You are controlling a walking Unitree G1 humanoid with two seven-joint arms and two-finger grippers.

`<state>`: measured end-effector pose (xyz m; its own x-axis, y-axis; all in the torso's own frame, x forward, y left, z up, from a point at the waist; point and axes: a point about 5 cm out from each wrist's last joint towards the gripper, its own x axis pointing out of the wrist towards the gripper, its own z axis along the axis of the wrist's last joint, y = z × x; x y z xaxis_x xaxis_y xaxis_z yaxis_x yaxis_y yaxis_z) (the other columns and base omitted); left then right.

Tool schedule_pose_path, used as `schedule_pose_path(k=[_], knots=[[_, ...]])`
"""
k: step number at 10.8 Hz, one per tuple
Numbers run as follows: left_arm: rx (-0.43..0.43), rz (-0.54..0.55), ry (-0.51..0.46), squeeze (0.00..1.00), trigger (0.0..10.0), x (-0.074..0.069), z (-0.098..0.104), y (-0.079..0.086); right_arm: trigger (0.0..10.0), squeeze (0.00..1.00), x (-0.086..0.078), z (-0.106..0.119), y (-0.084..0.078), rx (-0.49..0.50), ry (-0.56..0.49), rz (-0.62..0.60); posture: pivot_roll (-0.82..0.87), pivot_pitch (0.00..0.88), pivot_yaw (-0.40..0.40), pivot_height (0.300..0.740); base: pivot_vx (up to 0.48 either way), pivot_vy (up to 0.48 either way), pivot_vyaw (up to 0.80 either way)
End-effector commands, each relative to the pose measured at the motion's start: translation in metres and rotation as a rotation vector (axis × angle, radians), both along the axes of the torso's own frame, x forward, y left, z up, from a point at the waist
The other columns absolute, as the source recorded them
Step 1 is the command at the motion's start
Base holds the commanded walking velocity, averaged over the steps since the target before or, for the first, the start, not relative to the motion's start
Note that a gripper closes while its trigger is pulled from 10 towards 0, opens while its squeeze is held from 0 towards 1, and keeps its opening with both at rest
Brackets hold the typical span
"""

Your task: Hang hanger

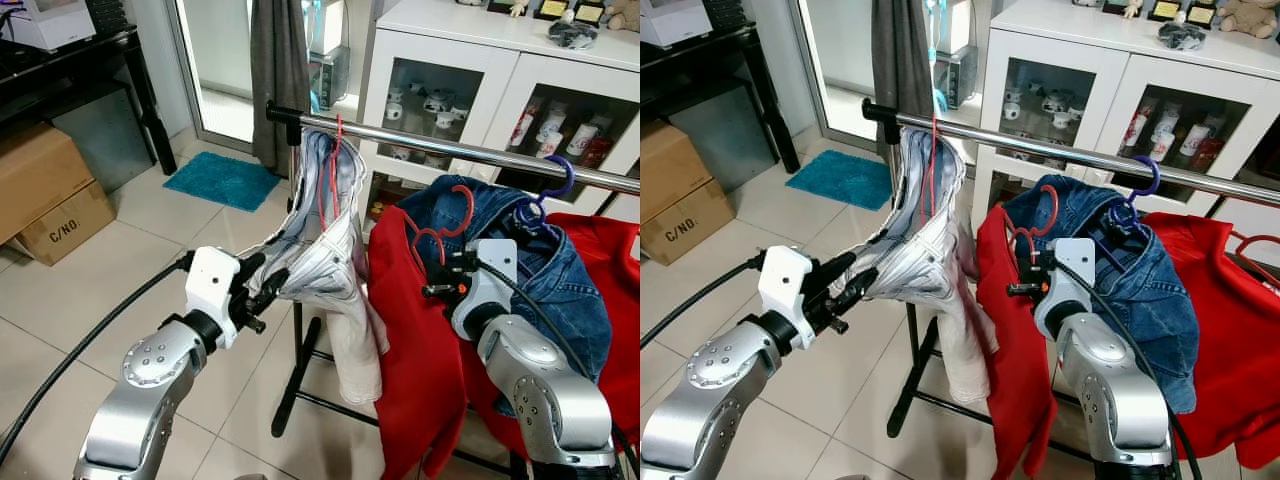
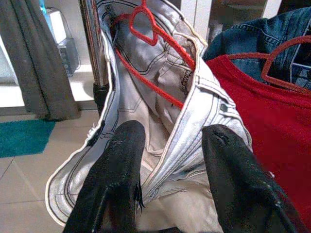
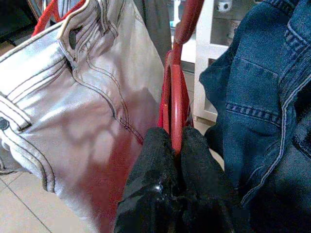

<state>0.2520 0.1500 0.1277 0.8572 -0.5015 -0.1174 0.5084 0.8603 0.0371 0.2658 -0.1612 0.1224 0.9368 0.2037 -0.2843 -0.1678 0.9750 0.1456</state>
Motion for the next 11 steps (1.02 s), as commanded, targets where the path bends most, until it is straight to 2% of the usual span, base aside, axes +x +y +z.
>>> schedule_pose_path(k=[1, 9, 11], knots=[[0.005, -0.014, -0.016, 0.00, 10.0, -0.0011, 0.0048, -0.0020, 0.0, 0.00, 0.0019, 0.0083, 0.0001, 0.000, -0.030, 0.006, 0.06, 0.000, -0.011, 0.740, 0.000, 0.000, 0.00], [0.015, -0.019, -0.014, 0.00, 10.0, -0.0005, 0.0046, -0.0011, 0.0, 0.00, 0.0028, 0.0084, 0.0005, 0.001, -0.031, 0.008, 0.07, 0.000, -0.007, 0.740, -0.290, 0.000, 0.00], [0.023, -0.014, -0.012, 0.00, 10.0, 0.0011, 0.0046, -0.0005, 0.0, 0.00, 0.0037, 0.0098, 0.0022, 0.002, -0.038, 0.030, 0.07, 0.000, -0.007, 0.740, -0.120, 0.000, 0.00]])
